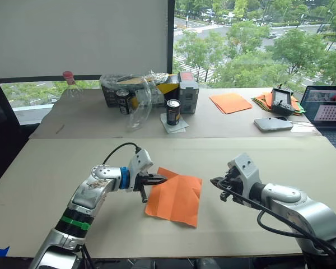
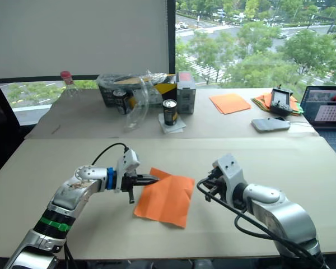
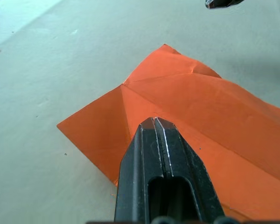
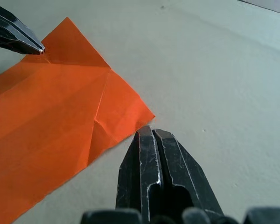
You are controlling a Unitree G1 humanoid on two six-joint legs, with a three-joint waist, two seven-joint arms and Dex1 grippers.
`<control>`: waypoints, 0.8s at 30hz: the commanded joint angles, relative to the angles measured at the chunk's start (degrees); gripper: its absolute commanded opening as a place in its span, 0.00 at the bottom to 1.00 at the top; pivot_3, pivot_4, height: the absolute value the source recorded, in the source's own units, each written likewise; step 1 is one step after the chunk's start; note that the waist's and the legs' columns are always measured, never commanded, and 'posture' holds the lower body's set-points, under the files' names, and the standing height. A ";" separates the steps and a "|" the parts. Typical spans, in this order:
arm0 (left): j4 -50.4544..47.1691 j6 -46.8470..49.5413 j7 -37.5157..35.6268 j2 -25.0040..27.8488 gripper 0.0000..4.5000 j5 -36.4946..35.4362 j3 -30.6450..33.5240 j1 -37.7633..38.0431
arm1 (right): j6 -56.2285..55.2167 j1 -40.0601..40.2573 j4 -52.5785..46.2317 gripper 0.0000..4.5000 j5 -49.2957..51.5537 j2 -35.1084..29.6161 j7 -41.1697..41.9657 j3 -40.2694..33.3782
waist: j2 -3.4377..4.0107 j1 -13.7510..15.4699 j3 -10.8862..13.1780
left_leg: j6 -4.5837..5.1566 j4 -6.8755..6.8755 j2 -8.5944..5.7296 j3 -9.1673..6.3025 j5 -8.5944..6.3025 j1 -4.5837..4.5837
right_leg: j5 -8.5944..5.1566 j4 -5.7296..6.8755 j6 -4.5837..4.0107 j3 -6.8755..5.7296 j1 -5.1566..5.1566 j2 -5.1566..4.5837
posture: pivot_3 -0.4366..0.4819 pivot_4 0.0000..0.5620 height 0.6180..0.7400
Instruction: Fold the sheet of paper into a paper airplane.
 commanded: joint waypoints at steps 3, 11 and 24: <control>0.34 -2.80 -0.66 1.86 0.00 2.54 -2.07 0.14 | 0.65 -0.83 -1.44 0.00 1.67 -2.01 0.76 -0.99 | 0.00 0.07 0.00 | 0.00 0.01 0.00 0.00 0.00 -0.02 | 0.00 -0.02 0.00 0.01 0.00 -0.01 | 0.48 0.27 0.43; 2.42 -1.30 -1.58 3.35 0.00 0.14 1.17 0.23 | 0.91 0.70 -2.37 0.00 2.29 -3.66 -0.10 -1.91 | 0.00 -0.01 0.00 | 0.00 0.00 0.01 0.00 0.00 -0.03 | 0.00 -0.02 0.00 -0.01 0.00 -0.02 | 0.48 0.27 0.43; -2.80 2.17 -11.05 13.46 0.00 -1.18 -2.76 4.87 | 0.06 1.26 -1.81 0.00 2.36 -4.84 -0.16 -2.01 | 0.02 0.34 0.03 | 0.01 -0.02 0.02 -0.01 -0.01 -0.02 | 0.00 -0.06 0.00 -0.02 0.03 -0.02 | 0.48 0.27 0.43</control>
